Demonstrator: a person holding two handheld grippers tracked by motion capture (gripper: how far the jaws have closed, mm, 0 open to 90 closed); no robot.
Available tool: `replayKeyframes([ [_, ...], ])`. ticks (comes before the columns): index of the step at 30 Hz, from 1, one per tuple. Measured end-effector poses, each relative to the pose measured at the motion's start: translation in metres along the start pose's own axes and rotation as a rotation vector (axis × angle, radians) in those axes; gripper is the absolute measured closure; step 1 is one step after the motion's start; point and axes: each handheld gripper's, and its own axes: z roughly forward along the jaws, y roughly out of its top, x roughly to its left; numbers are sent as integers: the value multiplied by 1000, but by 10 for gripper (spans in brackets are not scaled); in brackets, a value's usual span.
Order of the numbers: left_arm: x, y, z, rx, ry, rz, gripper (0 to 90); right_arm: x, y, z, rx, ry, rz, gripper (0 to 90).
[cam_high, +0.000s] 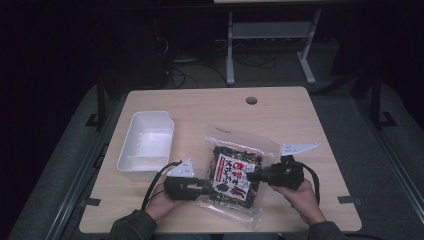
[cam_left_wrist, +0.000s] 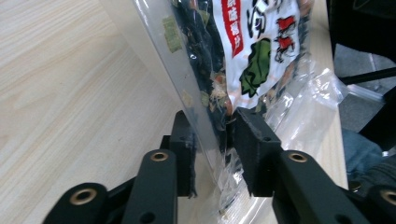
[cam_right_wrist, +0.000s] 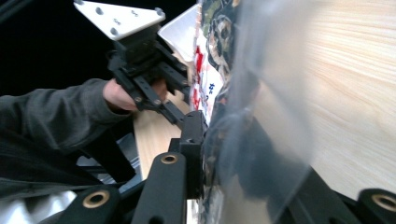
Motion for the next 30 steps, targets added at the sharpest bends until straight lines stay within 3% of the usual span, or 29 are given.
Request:
replayKeyframes([
  [7,-4,-1,-5,8,35,24,584,15,7,-1,-9,-21,-33,747],
  [11,-8,-4,-8,21,65,28,480,26,10,-5,-23,-59,-52,749],
  [16,-12,-5,-17,25,110,23,387,32,14,-13,-61,-116,-54,749],
  [21,-16,-7,-25,37,141,39,360,32,19,-18,-102,-199,-46,749],
  [26,-17,-9,-28,45,163,49,329,33,25,-17,-133,-261,-44,749],
  [27,-18,-11,-30,51,163,50,327,34,29,-14,-146,-300,-44,749],
  [30,-18,-14,-34,66,178,65,311,35,34,-10,-160,-343,-44,749],
])
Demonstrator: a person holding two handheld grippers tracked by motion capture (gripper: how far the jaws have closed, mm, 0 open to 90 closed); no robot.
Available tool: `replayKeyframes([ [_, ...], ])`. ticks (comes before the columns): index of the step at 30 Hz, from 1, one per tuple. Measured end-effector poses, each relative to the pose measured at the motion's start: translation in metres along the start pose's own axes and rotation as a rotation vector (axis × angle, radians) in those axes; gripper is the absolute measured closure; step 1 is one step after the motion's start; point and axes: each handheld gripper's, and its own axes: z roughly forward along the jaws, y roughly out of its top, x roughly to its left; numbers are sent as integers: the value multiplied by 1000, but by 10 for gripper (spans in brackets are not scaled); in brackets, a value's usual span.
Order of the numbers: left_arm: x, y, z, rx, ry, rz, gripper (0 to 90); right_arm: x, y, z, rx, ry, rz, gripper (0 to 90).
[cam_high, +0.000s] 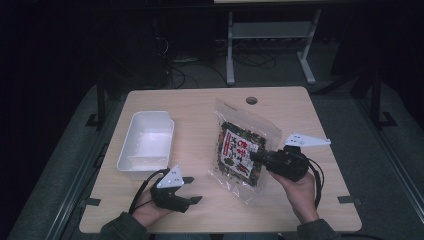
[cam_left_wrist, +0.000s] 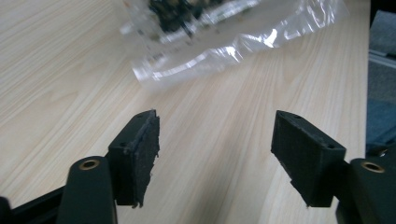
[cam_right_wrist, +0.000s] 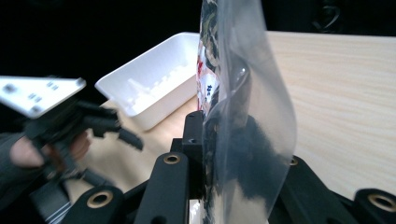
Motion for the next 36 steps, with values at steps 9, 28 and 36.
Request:
replayKeyframes([
  [9,2,-6,-12,-8,23,3,295,7,23,18,-75,-81,2,749],
  [28,6,-18,-25,3,20,34,294,43,74,77,-123,-59,-68,749],
  [36,8,-22,-26,14,16,30,293,56,90,105,-144,-37,-84,749],
])
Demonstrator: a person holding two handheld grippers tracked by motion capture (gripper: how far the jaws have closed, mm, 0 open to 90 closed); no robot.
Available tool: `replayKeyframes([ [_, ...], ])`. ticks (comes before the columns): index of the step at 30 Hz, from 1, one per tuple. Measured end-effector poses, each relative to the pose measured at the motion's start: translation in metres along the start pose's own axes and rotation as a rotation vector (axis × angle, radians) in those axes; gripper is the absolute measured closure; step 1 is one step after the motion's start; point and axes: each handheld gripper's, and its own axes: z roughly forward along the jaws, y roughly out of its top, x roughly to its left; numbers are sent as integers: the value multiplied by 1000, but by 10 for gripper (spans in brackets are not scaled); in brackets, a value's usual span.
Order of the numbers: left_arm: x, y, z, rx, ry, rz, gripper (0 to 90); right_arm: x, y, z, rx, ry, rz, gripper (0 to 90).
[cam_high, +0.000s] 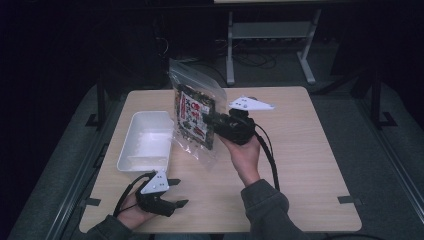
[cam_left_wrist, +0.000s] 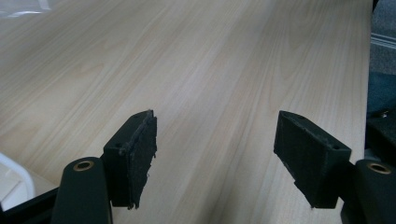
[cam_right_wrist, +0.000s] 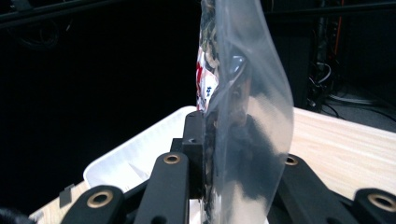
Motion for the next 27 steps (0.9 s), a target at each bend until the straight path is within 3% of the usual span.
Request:
replayKeyframes([
  [15,-1,-6,-3,16,-18,2,291,21,17,54,-21,-10,-4,749],
  [27,3,-10,-8,20,-19,-7,288,35,19,92,-49,-22,12,750],
])
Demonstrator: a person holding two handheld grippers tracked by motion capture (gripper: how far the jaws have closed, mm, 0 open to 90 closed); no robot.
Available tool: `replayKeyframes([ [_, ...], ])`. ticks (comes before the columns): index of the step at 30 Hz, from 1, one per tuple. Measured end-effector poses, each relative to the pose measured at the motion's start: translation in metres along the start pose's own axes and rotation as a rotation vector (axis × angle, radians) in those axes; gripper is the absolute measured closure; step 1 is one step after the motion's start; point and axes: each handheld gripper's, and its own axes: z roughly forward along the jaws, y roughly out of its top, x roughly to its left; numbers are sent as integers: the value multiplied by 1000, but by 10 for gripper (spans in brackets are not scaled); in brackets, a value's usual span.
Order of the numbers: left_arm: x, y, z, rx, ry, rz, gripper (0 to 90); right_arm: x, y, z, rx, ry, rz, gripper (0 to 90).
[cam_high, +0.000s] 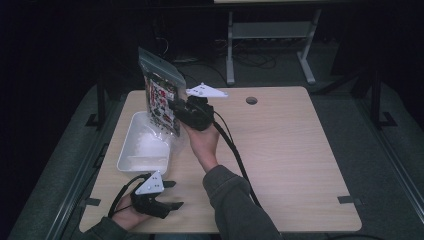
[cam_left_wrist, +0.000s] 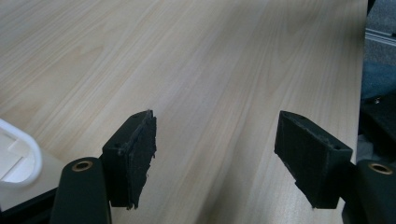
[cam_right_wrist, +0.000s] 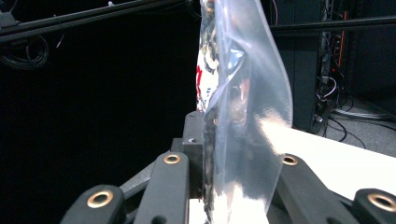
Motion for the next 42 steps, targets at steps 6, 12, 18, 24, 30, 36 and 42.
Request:
replayKeyframes([
  [6,0,0,0,2,3,-6,278,5,-4,18,-8,-16,9,749],
  [12,2,-2,0,7,3,-9,277,8,-8,35,-8,-32,24,750],
  [18,2,-3,1,19,3,-4,277,10,-14,51,-1,-70,34,750],
  [24,2,-3,2,16,-2,-6,277,13,-22,65,17,-94,22,750],
  [30,5,-4,2,25,-4,-9,277,17,-32,75,38,-110,3,750],
  [36,4,-4,5,39,-10,-5,278,19,-41,85,60,-104,19,750],
  [42,4,-5,6,43,-10,3,279,18,-54,92,83,-118,24,749],
])
